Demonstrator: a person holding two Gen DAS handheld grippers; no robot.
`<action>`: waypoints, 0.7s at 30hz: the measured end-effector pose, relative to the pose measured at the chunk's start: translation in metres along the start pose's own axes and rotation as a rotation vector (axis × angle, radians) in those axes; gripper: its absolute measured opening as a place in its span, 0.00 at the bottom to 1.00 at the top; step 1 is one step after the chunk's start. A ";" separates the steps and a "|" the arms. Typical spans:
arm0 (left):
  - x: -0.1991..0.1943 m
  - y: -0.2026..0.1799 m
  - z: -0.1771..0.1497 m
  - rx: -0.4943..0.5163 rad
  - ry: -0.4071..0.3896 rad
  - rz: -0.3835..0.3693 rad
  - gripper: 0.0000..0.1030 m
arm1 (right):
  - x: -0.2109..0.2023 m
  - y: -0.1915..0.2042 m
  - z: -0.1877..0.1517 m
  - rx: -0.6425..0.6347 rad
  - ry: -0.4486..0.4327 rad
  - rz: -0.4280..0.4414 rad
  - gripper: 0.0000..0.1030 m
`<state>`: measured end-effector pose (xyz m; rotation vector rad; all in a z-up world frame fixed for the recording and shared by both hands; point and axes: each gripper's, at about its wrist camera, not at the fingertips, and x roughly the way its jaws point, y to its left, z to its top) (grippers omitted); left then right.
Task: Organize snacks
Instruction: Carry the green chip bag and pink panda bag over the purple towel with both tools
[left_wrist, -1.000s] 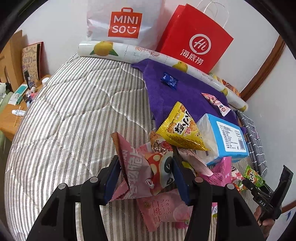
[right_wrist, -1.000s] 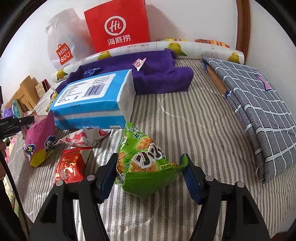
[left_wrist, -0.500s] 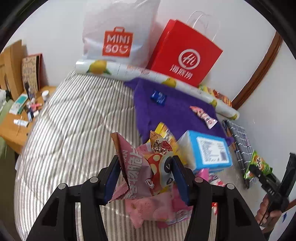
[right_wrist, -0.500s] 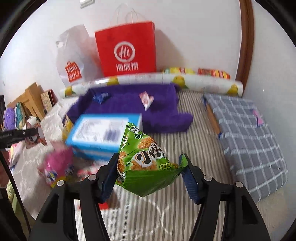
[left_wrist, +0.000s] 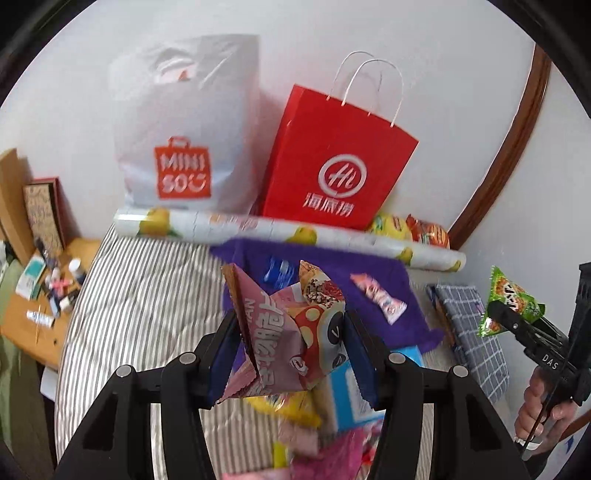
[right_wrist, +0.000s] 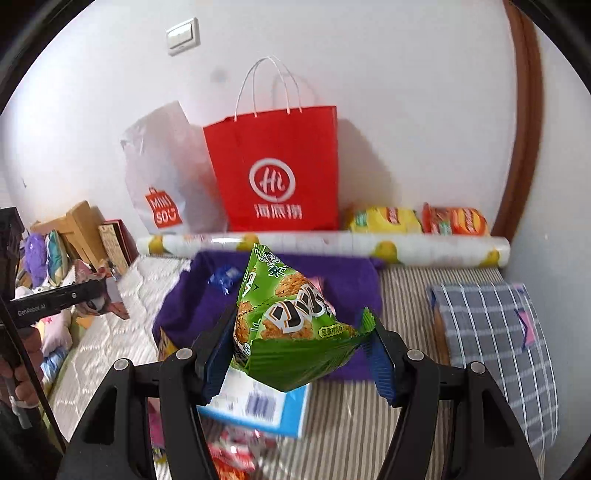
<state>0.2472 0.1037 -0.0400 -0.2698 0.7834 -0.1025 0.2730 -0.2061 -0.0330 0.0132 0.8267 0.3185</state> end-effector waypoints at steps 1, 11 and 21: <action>0.004 -0.003 0.007 0.003 -0.004 -0.002 0.52 | 0.007 -0.001 0.009 0.001 0.002 0.009 0.62; 0.059 -0.023 0.047 0.013 0.020 -0.026 0.52 | 0.069 -0.010 0.047 0.002 0.037 0.022 0.62; 0.110 -0.028 0.065 0.009 0.061 -0.034 0.52 | 0.135 -0.033 0.063 0.051 0.091 0.048 0.62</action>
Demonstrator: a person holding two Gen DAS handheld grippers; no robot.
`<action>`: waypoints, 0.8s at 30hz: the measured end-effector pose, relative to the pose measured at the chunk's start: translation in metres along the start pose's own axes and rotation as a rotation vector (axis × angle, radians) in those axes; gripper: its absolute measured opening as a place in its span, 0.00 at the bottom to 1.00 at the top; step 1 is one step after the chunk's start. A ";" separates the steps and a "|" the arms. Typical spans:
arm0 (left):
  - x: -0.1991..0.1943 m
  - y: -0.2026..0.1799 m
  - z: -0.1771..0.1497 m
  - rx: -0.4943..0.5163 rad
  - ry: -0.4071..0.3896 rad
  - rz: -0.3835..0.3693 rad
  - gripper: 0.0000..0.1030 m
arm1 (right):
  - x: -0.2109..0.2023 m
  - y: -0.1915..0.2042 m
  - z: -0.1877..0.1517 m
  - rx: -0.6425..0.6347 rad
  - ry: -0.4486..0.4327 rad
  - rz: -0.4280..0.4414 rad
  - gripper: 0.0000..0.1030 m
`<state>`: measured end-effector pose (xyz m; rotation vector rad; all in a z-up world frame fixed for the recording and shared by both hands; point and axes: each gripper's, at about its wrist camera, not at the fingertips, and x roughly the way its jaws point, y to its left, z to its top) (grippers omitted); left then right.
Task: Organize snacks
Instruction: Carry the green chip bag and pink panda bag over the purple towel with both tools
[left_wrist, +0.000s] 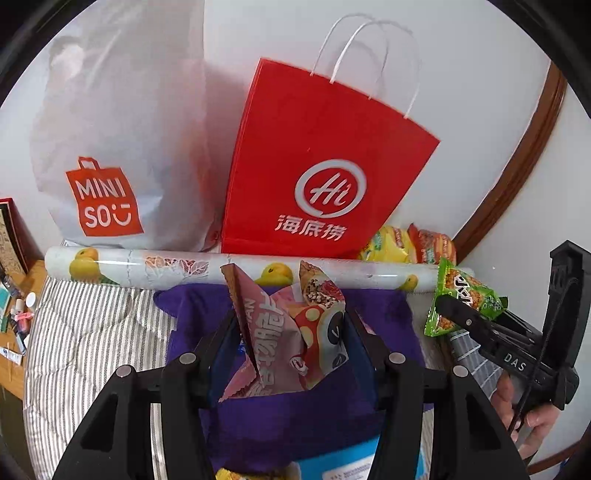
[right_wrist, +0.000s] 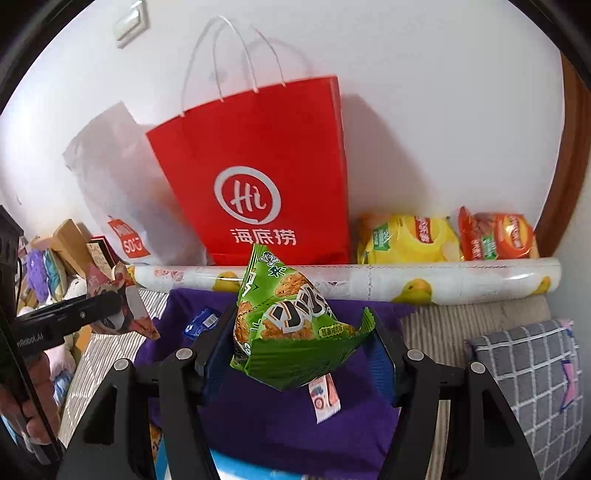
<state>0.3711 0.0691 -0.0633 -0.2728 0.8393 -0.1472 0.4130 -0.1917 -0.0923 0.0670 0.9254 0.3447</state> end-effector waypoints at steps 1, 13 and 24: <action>0.006 0.004 -0.001 0.001 0.006 -0.009 0.52 | 0.005 -0.002 -0.001 0.000 0.005 -0.003 0.62; 0.044 0.034 -0.007 -0.059 0.093 0.032 0.52 | 0.075 -0.035 -0.017 0.022 0.191 -0.040 0.62; 0.061 0.040 -0.017 -0.083 0.159 0.058 0.52 | 0.101 -0.042 -0.026 0.064 0.271 -0.018 0.62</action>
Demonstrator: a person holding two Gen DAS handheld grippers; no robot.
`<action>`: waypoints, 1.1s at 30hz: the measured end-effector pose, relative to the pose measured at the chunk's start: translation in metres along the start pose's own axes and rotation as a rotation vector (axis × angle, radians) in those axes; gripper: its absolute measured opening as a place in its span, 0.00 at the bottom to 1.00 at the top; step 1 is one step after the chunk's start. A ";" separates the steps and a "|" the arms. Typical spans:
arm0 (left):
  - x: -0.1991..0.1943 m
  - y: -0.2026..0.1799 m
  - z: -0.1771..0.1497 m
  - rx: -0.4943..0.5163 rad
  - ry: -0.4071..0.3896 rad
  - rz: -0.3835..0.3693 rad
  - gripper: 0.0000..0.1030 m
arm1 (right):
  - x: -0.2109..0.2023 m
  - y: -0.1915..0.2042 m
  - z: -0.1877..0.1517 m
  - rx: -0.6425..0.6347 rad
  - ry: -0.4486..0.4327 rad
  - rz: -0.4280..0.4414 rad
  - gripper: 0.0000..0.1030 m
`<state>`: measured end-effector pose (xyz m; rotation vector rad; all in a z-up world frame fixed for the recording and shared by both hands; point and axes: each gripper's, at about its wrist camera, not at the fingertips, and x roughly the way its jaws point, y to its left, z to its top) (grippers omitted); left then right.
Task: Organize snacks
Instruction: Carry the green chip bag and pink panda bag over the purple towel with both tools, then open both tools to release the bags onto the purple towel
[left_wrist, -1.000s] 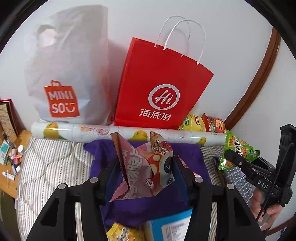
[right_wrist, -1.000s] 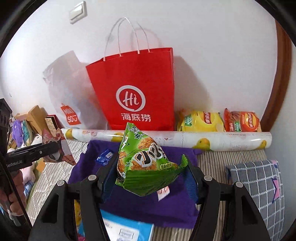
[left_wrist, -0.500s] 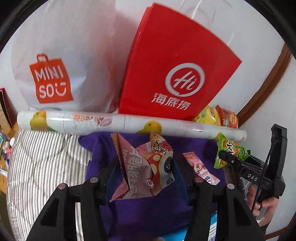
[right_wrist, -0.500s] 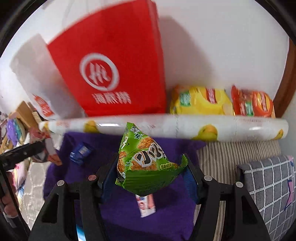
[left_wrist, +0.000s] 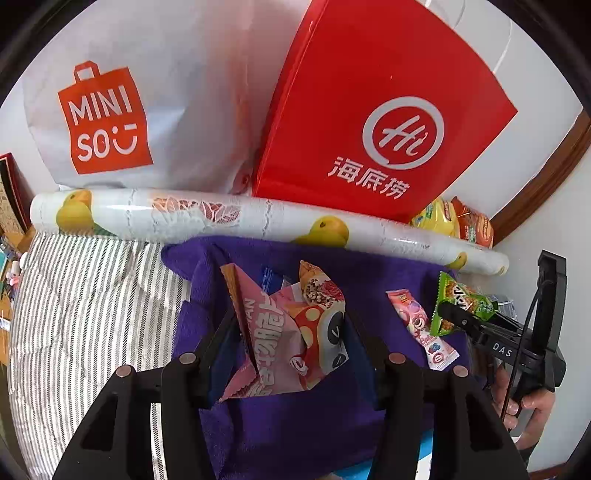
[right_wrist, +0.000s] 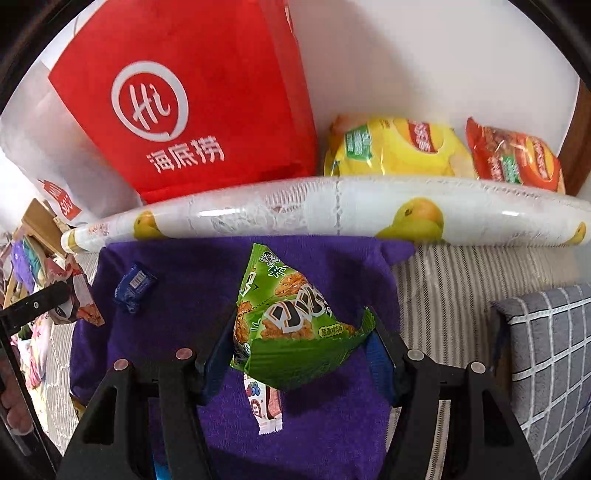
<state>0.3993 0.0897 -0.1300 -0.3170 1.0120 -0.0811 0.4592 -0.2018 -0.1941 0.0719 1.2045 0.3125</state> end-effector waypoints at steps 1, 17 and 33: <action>0.001 -0.001 -0.001 0.002 0.002 0.001 0.52 | 0.003 0.000 -0.001 0.001 0.010 0.005 0.62; 0.014 -0.006 -0.002 0.017 0.038 0.030 0.52 | 0.009 0.015 -0.004 -0.048 0.067 -0.017 0.77; 0.039 -0.016 -0.010 0.029 0.096 0.048 0.52 | -0.056 0.023 -0.001 -0.086 -0.106 0.019 0.77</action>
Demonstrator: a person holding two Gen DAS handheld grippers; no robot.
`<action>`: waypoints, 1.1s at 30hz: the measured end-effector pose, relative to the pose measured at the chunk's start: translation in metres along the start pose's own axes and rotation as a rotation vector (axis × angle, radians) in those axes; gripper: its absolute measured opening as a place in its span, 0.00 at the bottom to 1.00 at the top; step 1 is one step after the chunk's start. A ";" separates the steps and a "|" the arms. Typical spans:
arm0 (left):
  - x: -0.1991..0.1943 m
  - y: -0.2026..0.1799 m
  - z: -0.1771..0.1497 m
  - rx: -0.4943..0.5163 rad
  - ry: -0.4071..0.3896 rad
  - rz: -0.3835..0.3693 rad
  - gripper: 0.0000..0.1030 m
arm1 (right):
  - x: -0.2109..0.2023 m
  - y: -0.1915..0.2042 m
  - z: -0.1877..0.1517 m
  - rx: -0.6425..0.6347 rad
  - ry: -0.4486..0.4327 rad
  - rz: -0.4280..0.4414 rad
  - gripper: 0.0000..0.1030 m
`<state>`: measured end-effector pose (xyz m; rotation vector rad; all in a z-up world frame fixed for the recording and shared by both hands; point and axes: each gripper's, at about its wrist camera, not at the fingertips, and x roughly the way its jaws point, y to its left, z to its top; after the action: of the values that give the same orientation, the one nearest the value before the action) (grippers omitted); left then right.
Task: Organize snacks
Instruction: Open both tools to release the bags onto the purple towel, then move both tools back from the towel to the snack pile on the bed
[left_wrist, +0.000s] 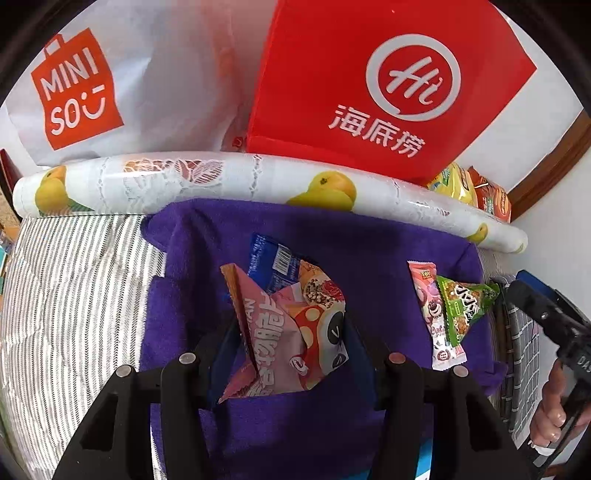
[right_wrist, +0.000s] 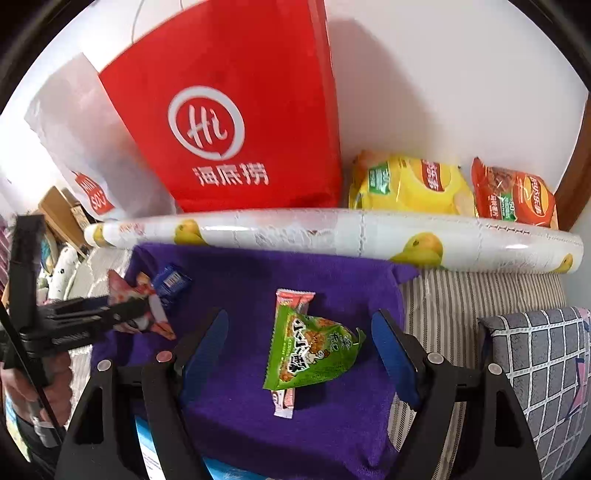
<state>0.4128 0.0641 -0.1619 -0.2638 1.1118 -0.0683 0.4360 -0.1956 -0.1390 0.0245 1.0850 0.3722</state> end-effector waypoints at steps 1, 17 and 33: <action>0.001 -0.002 0.000 0.003 0.001 0.001 0.52 | -0.002 0.000 0.000 0.000 -0.006 0.003 0.77; -0.027 0.004 0.005 0.011 -0.058 0.039 0.66 | -0.017 0.013 -0.002 0.013 -0.061 0.069 0.77; -0.088 -0.014 -0.006 0.078 -0.161 0.054 0.66 | -0.073 0.062 -0.050 -0.044 -0.102 -0.089 0.77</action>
<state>0.3695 0.0663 -0.0837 -0.1663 0.9530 -0.0413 0.3445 -0.1678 -0.0876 -0.0432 0.9737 0.3115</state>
